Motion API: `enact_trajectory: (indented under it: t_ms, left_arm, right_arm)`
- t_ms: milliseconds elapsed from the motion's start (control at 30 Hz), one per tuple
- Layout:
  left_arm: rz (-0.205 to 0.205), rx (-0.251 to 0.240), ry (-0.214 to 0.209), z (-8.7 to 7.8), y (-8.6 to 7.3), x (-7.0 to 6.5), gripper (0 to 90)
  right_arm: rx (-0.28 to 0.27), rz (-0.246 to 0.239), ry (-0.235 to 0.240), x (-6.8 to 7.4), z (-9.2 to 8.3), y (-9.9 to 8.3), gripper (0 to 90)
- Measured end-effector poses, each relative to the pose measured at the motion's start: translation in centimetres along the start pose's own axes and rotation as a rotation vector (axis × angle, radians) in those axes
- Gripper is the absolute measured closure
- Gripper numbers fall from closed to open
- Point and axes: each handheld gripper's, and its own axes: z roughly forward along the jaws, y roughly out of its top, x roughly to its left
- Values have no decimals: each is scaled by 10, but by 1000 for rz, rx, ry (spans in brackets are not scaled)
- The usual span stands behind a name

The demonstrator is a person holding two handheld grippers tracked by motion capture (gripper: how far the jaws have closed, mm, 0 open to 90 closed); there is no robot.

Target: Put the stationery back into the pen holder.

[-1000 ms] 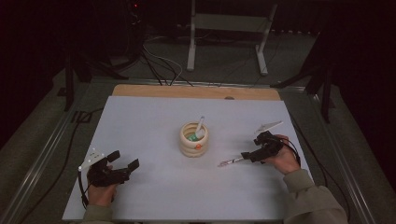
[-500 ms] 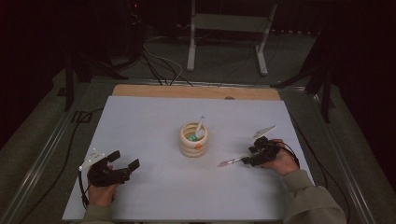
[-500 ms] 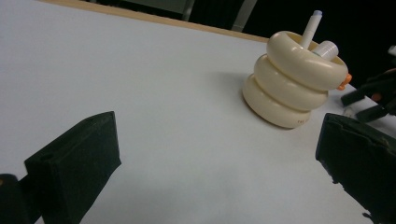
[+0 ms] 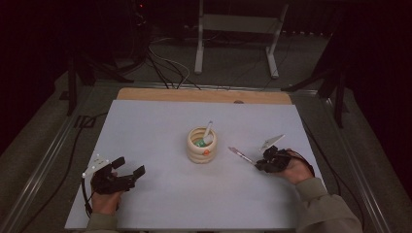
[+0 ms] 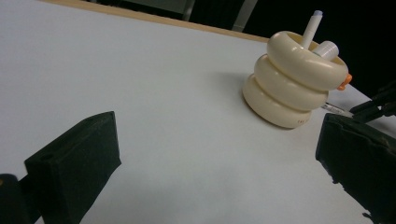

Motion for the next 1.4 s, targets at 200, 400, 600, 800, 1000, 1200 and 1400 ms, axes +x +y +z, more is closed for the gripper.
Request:
enact_trajectory:
  t_ms: [200,400,600,800,1000,1200,1400]
  left_arm:
    - [-1,-1,-1,0,0,0,3]
    - [-2,0,-1,0,0,0,3]
    - [-1,3,-2,1,0,0,3]
    - [-1,5,-2,1,-1,0,3]
    - [-2,4,-2,1,-1,0,3]
    - [-2,1,-2,1,0,0,3]
    - [-2,1,-2,1,0,0,3]
  right_arm:
    - [-3,36,-7,1,-1,0,809]
    - [-16,73,-26,1,-5,-3,809]
    - [-65,97,-26,-1,-15,-6,809]
    - [-93,106,-27,3,-21,-8,810]
    - [-123,108,-23,7,-29,-7,809]
    - [-150,111,-15,13,-36,-4,809]
    - [-174,100,-9,20,-44,1,809]
